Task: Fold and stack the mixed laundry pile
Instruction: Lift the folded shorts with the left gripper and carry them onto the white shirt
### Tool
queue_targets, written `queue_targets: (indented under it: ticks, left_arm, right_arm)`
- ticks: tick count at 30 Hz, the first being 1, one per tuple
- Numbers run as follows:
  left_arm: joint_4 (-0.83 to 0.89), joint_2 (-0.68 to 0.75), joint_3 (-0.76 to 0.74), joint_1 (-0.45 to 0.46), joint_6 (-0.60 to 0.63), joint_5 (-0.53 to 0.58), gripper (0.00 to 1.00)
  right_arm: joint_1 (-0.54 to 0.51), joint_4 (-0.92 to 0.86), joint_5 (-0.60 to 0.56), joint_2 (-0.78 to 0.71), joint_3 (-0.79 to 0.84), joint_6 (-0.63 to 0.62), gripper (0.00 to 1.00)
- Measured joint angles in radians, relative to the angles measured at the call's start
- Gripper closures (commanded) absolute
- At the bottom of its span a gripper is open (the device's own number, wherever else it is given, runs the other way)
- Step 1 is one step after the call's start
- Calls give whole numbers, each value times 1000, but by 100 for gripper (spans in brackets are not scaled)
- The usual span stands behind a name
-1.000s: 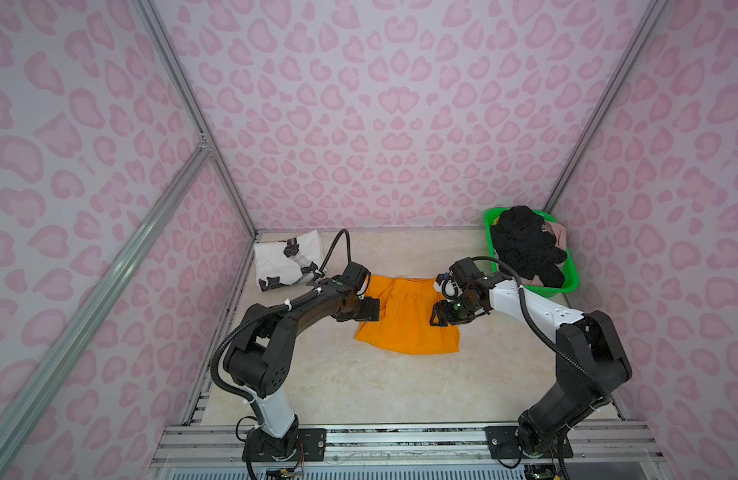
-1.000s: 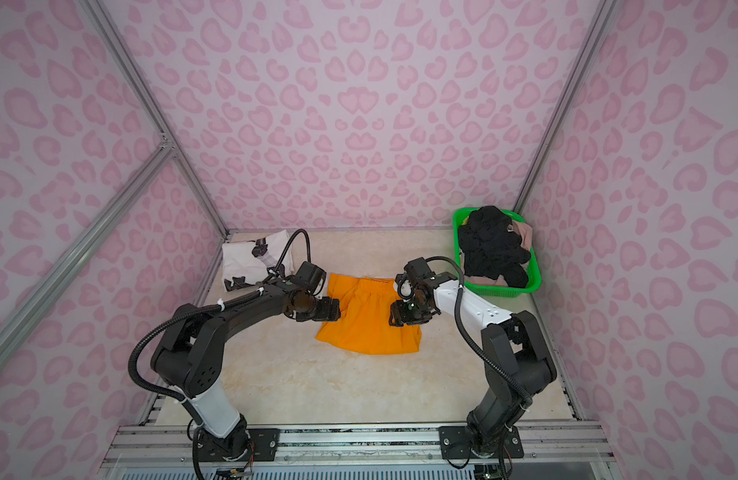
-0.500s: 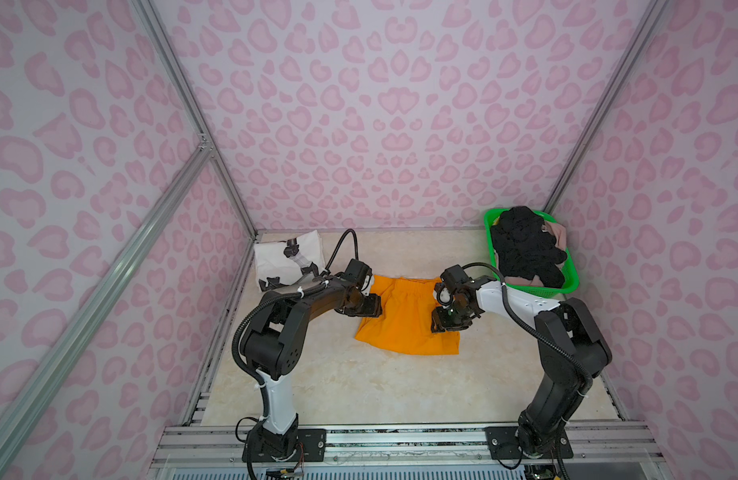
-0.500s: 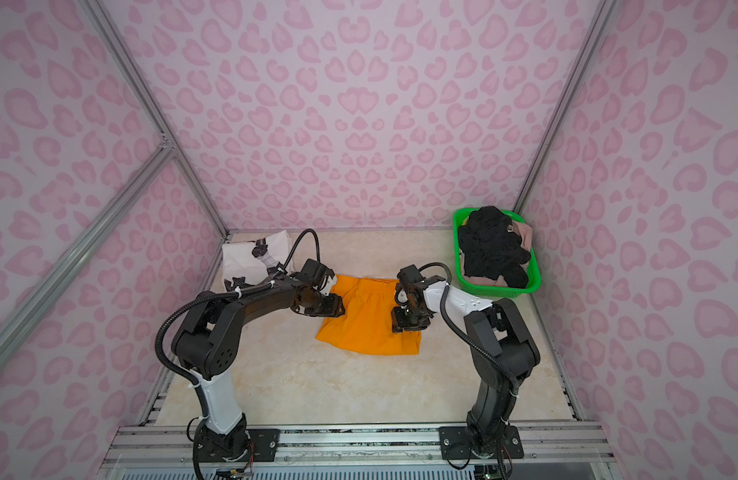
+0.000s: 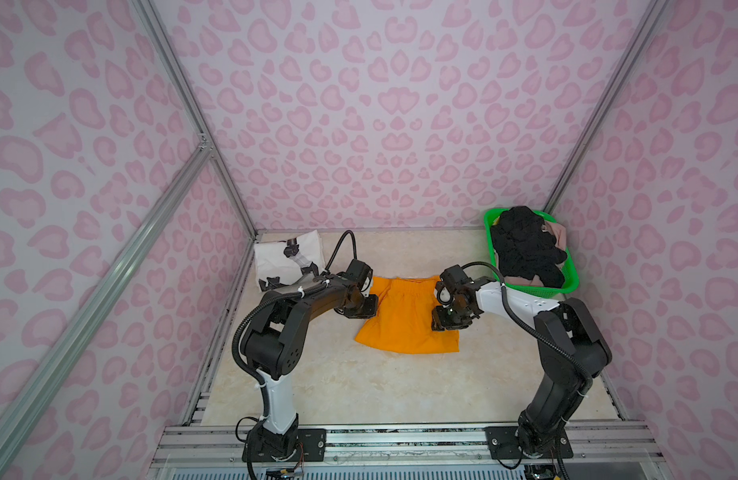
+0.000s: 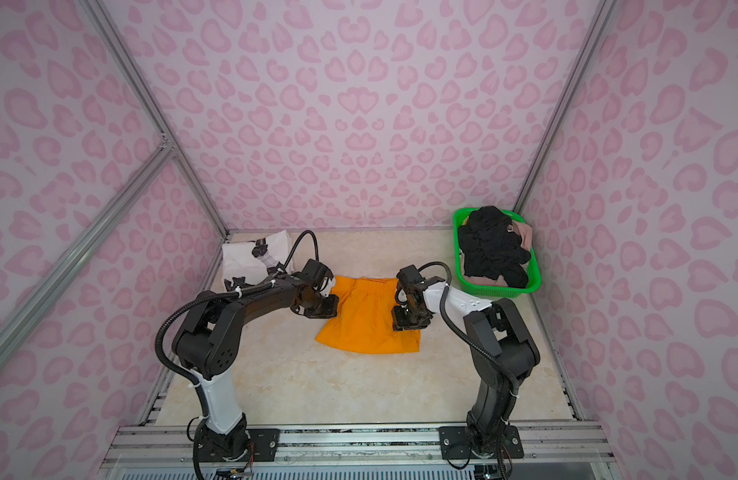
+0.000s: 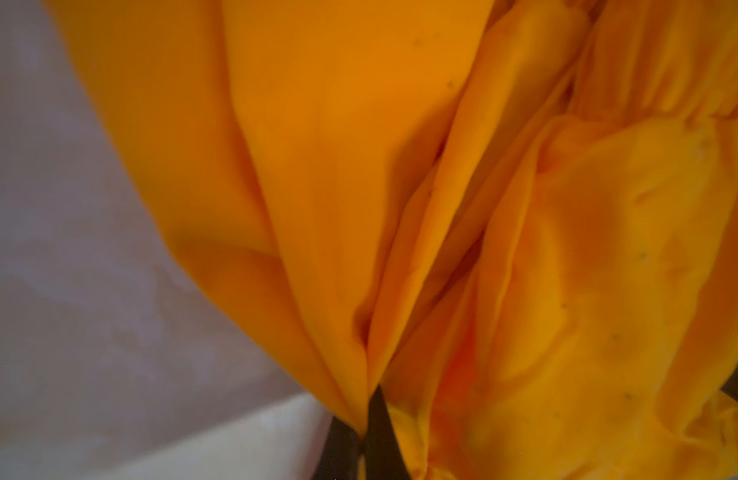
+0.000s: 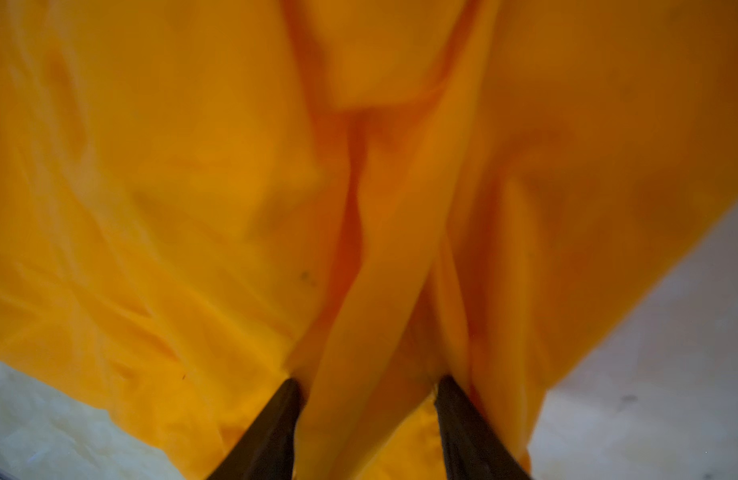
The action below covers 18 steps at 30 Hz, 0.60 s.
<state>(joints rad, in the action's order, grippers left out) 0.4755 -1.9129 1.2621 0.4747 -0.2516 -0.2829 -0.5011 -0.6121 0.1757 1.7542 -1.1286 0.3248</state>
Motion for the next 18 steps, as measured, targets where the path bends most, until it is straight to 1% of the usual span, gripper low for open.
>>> queue_targets:
  ticks: [4, 9, 12, 18]
  left_arm:
    - [78, -4, 127, -11, 1, 68, 98]
    - [169, -50, 327, -42, 11, 148, 98]
    - [230, -95, 436, -76, 18, 175, 98]
    - [340, -245, 713, -182, 57, 217, 98]
  right_arm:
    - [3, 6, -24, -69, 8, -1, 44]
    - [17, 4, -59, -135, 24, -1, 44]
    - [26, 5, -65, -167, 37, -1, 44]
    - [31, 5, -68, -206, 65, 0, 43]
